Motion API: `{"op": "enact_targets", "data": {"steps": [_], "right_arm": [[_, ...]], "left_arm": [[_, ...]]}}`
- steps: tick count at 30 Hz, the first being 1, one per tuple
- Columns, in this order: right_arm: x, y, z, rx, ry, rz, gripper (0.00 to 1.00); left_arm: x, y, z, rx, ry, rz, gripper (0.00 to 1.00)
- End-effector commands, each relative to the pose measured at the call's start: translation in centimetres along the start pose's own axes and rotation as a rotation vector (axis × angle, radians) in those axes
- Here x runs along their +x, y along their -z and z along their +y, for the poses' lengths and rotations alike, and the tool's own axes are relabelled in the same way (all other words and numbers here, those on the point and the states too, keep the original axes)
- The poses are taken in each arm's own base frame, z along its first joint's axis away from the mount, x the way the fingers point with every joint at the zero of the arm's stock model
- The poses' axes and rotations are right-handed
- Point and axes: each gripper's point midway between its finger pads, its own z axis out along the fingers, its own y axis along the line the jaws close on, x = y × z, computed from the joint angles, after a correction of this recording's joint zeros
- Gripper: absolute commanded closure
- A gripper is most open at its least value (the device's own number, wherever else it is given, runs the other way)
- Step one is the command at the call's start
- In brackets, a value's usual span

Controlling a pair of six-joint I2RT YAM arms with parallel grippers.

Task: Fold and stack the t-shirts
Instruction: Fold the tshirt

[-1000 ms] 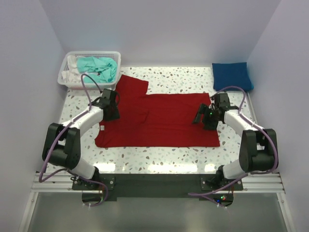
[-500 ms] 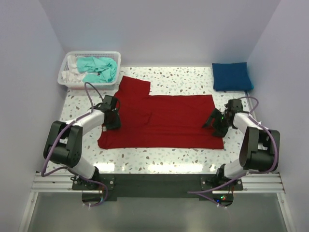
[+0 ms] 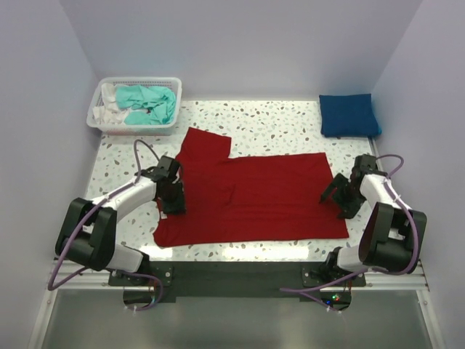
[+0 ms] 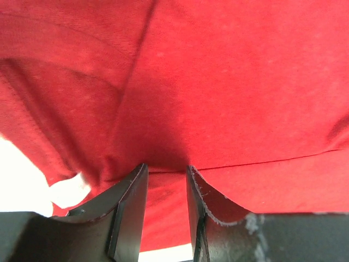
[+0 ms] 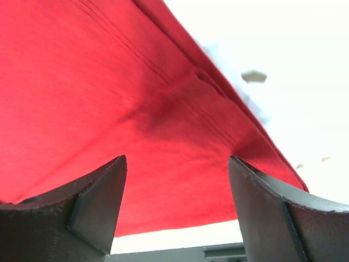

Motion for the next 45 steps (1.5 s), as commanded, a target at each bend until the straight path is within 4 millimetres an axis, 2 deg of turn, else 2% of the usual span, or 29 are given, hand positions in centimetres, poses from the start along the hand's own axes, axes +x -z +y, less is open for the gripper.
{"op": "enact_targets", "data": {"steps": [1,2,4,5,7,8,10,11,12,13,14,16,17,20,24,31,38,45], "right_arm": [[-3.9,2.8,1.9,-0.049,0.035,-0.136,0.22],[-4.7,3.2,2.5,-0.074,0.041,-0.162,0.22],[-6.1,4.1,4.1,-0.122,0.07,-0.197,0.22],[-6.6,4.3,4.6,-0.134,0.081,-0.204,0.23],[-7.2,4.4,6.1,-0.151,0.132,-0.197,0.24],[-7.4,4.4,6.6,-0.154,0.151,-0.196,0.25],[-7.6,4.5,8.2,-0.171,0.199,-0.201,0.25],[-7.6,4.5,8.7,-0.176,0.215,-0.207,0.25],[-7.4,4.7,9.7,-0.188,0.253,-0.211,0.25],[-7.3,4.7,10.2,-0.19,0.272,-0.208,0.25],[-7.1,4.3,10.3,-0.181,0.286,-0.193,0.26],[-6.7,4.2,11.3,-0.195,0.313,-0.182,0.26],[-6.6,4.0,11.6,-0.209,0.318,-0.173,0.26],[-6.1,3.5,11.9,-0.223,0.323,-0.149,0.26],[-5.7,2.9,11.8,-0.222,0.328,-0.13,0.27],[-5.5,2.4,11.6,-0.213,0.329,-0.118,0.27],[-5.7,2.3,11.5,-0.208,0.324,-0.124,0.27],[-7.0,2.6,12.6,-0.211,0.326,-0.153,0.27]], "left_arm": [[-1.4,2.0,0.5,-0.038,0.026,-0.03,0.6],[-4.0,2.7,-0.4,-0.017,0.028,-0.105,0.6],[-6.9,2.9,-0.3,-0.037,0.03,-0.171,0.58],[-9.6,3.7,-0.7,-0.044,0.027,-0.244,0.58],[-12.0,3.1,0.1,-0.09,0.017,-0.28,0.58],[-14.4,3.7,-0.2,-0.094,0.023,-0.345,0.58],[-16.7,3.0,0.3,-0.105,0.028,-0.371,0.58],[-18.8,3.4,-0.1,-0.1,0.029,-0.431,0.58],[-19.8,3.3,0.0,-0.106,0.027,-0.449,0.58],[-20.3,2.3,0.2,-0.126,0.012,-0.438,0.58],[-21.9,2.6,-0.1,-0.128,0.01,-0.476,0.59],[-22.8,1.6,0.0,-0.143,0.004,-0.469,0.6],[-23.9,1.7,-0.3,-0.142,0.002,-0.495,0.61],[-25.2,0.8,-0.4,-0.15,0.002,-0.511,0.61],[-25.7,-0.4,0.1,-0.185,0.007,-0.506,0.61],[-24.9,-3.0,0.5,-0.189,-0.003,-0.463,0.6],[-23.4,-4.2,0.8,-0.179,0.0,-0.424,0.61],[-23.0,-5.3,1.1,-0.184,-0.014,-0.403,0.79]]}}
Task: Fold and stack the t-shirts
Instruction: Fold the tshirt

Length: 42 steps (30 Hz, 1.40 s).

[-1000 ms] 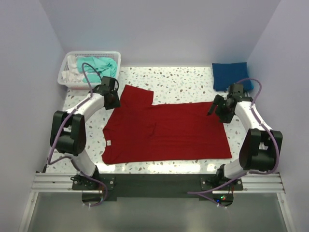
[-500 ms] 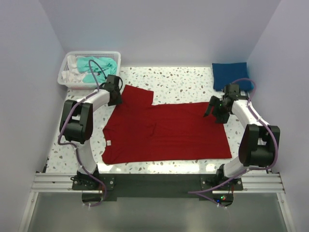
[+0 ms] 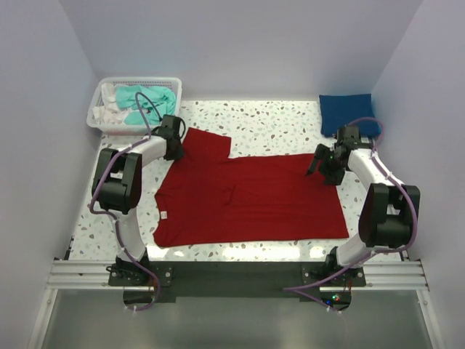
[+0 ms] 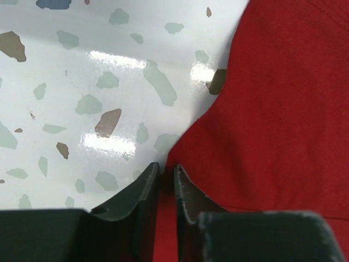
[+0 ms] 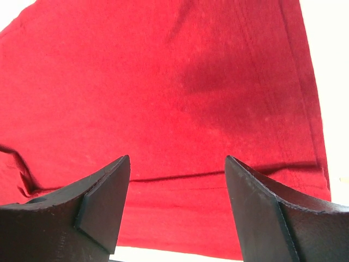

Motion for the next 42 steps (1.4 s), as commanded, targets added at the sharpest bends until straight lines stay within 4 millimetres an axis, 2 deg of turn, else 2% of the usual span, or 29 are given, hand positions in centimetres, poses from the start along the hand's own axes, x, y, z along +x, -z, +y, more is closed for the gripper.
{"op": "enact_targets", "data": {"steps": [1,5,8,9,13,16,17,22,24,29,32,42], "right_arm": [[-2.7,0.2,1.2,-0.02,0.023,-0.062,0.27],[-5.4,0.5,1.3,0.013,0.101,-0.102,0.27],[-7.3,0.1,0.8,0.06,0.133,-0.135,0.27],[-7.5,-0.6,0.3,0.085,0.132,-0.131,0.27],[-9.9,-2.3,-0.2,0.126,0.173,-0.148,0.32],[-10.7,-3.6,-0.8,0.149,0.241,-0.128,0.38],[-11.6,-3.5,-0.9,0.151,0.278,-0.139,0.4],[-13.5,-4.4,-1.6,0.162,0.359,-0.145,0.48],[-13.5,-5.4,-1.9,0.159,0.402,-0.121,0.49],[-13.9,-6.3,-1.9,0.152,0.449,-0.109,0.48],[-13.4,-7.6,-2.0,0.135,0.465,-0.069,0.48],[-12.4,-9.7,-3.3,0.151,0.527,-0.005,0.49]], "left_arm": [[0.2,-0.9,0.1,0.006,-0.017,-0.007,0.84],[0.2,-1.1,-0.2,0.023,-0.024,-0.009,0.93],[0.7,-1.3,-0.3,0.033,-0.02,0.001,0.98],[0.9,-1.3,-0.2,0.032,-0.019,0.004,0.99],[0.6,-1.4,0.3,0.003,-0.03,-0.007,1.0],[0.0,-1.2,0.1,0.006,-0.032,-0.017,1.0],[-0.1,-1.2,0.1,0.007,-0.03,-0.015,1.0],[0.2,-1.2,-0.2,0.018,-0.025,-0.003,1.0],[0.2,-1.2,-0.2,0.019,-0.022,-0.002,1.0],[0.3,-1.3,-0.2,0.018,-0.021,0.0,1.0],[0.3,-1.3,-0.2,0.019,-0.022,0.002,1.0],[0.8,-1.6,-0.1,0.014,-0.026,0.016,1.0]]}}
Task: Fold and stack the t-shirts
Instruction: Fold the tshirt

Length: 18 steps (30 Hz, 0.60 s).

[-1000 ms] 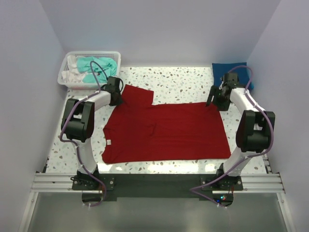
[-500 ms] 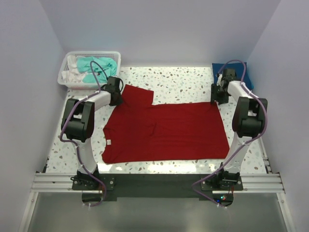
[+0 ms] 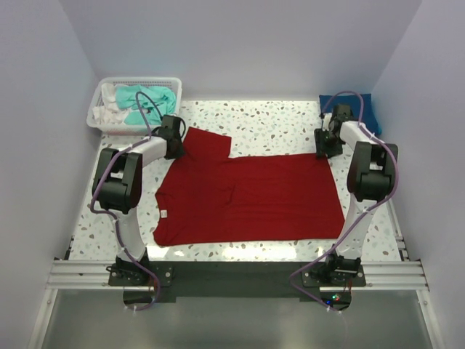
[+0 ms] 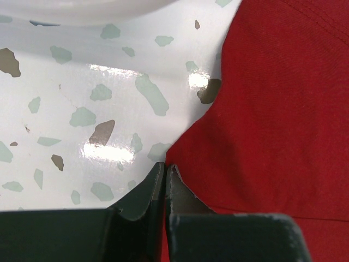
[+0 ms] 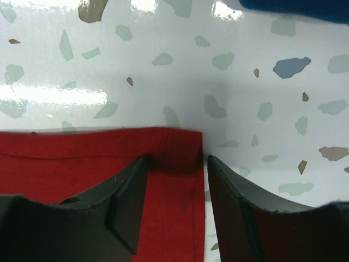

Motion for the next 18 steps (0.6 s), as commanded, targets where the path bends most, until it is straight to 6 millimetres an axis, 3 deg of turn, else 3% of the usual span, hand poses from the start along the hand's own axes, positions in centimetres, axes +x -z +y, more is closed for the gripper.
{"op": "enact_targets", "data": {"steps": [1,12,18], "right_arm": [[0.1,-1.2,-0.3,-0.006,0.054,0.023,0.49],[1.9,-2.4,0.2,-0.048,0.099,0.074,0.64],[1.8,-2.4,0.4,-0.06,0.1,0.081,0.83]], "left_arm": [[1.3,-1.1,0.3,-0.009,-0.011,0.045,1.0],[1.7,-1.4,0.4,-0.01,-0.018,0.056,1.0],[1.8,-1.2,0.1,0.01,-0.027,0.06,1.0]]}}
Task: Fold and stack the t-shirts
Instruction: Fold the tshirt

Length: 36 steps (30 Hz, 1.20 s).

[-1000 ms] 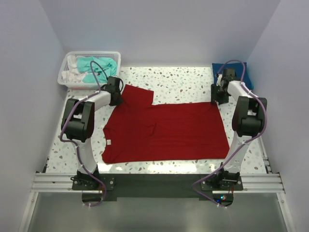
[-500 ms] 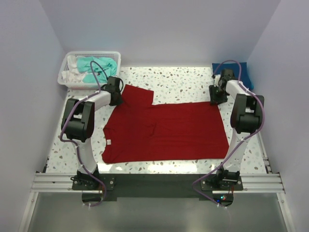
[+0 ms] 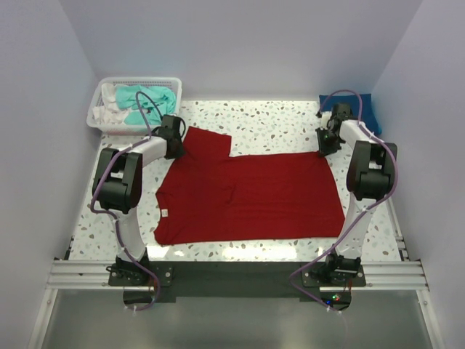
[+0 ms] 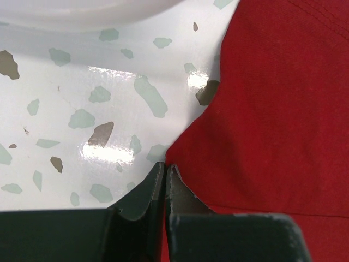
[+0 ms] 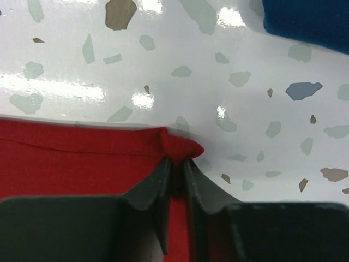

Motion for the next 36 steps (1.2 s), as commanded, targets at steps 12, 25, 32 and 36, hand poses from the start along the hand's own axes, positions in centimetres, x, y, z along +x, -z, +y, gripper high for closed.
{"op": "enact_targets", "data": {"steps": [12,25,32,36], "right_arm": [[0.1,0.1,0.3,-0.009,-0.048,0.0,0.7],[-0.2,0.5,-2.8,0.14,-0.085,0.006,0.42],[-1.4,1.4,-1.4,0.047,-0.043,-0.043,0.43],[-1.2,1.7,-2.3,0.019,-0.052,-0.05,0.46]], "left_arm": [[-0.7,0.7,-0.7,0.057,-0.007,-0.003,1.0],[0.9,-0.2,-0.1,0.036,-0.021,0.027,1.0],[0.8,-0.1,-0.3,0.046,-0.016,0.027,1.0],[0.7,0.0,-0.4,0.05,-0.015,0.025,1.0]]}}
